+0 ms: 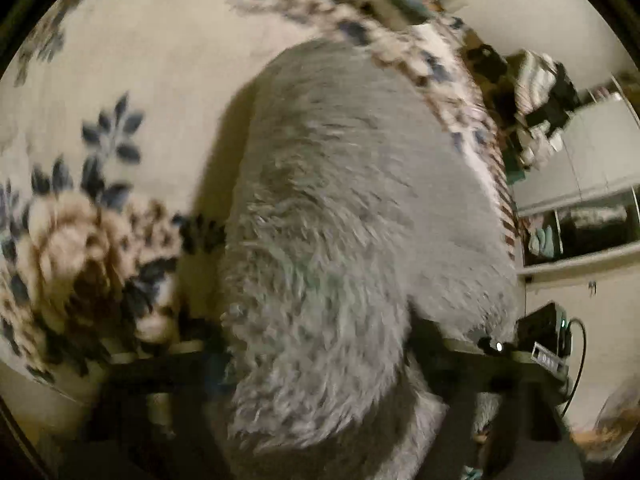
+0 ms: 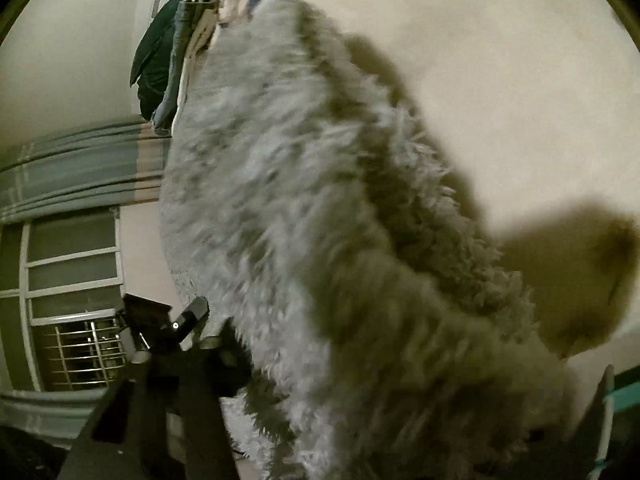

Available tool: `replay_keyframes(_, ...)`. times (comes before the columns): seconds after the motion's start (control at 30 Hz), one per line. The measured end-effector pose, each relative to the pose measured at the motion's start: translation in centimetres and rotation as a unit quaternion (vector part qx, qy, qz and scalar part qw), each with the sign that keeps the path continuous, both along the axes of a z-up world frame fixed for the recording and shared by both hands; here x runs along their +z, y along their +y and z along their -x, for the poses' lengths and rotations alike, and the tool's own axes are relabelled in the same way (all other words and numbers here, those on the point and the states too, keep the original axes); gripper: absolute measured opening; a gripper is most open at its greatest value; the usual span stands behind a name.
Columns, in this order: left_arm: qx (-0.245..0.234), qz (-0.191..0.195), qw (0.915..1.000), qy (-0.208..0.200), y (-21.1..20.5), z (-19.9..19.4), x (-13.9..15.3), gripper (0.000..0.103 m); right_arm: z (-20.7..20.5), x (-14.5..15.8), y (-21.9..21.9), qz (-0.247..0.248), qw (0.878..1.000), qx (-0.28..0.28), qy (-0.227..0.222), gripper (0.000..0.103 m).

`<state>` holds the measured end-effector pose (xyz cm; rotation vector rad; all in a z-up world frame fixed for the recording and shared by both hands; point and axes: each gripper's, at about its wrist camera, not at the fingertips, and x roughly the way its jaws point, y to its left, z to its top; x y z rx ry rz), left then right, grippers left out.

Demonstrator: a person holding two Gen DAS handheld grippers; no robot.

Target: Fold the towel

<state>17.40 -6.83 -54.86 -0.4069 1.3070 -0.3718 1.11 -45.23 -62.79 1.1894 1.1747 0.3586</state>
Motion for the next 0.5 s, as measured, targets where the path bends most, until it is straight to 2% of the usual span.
replay_keyframes(0.03,-0.002,0.006,1.0000,-0.005,0.0,0.0,0.7,0.046,0.1,0.6,0.1,0.001,1.000,-0.001,-0.001,0.043)
replay_keyframes(0.1,0.003,0.023,0.9997,-0.012,0.0,-0.1,2.0,0.041,-0.1,2.2,0.4,0.002,1.000,-0.007,-0.003,0.040)
replay_keyframes(0.17,0.008,0.035,0.9992,-0.020,0.4,-0.5,3.6,0.040,-0.5,3.7,0.7,0.004,1.000,-0.008,-0.008,0.039)
replay_keyframes(0.3,0.016,0.050,0.9978,-0.040,0.4,-2.0,8.2,0.039,-1.4,8.7,0.4,0.013,1.000,-0.004,-0.023,0.038)
replay_keyframes(0.5,0.034,0.083,0.9919,-0.089,1.0,-8.4,14.8,0.039,-6.7,17.3,-0.1,0.037,0.997,-0.002,-0.068,0.038)
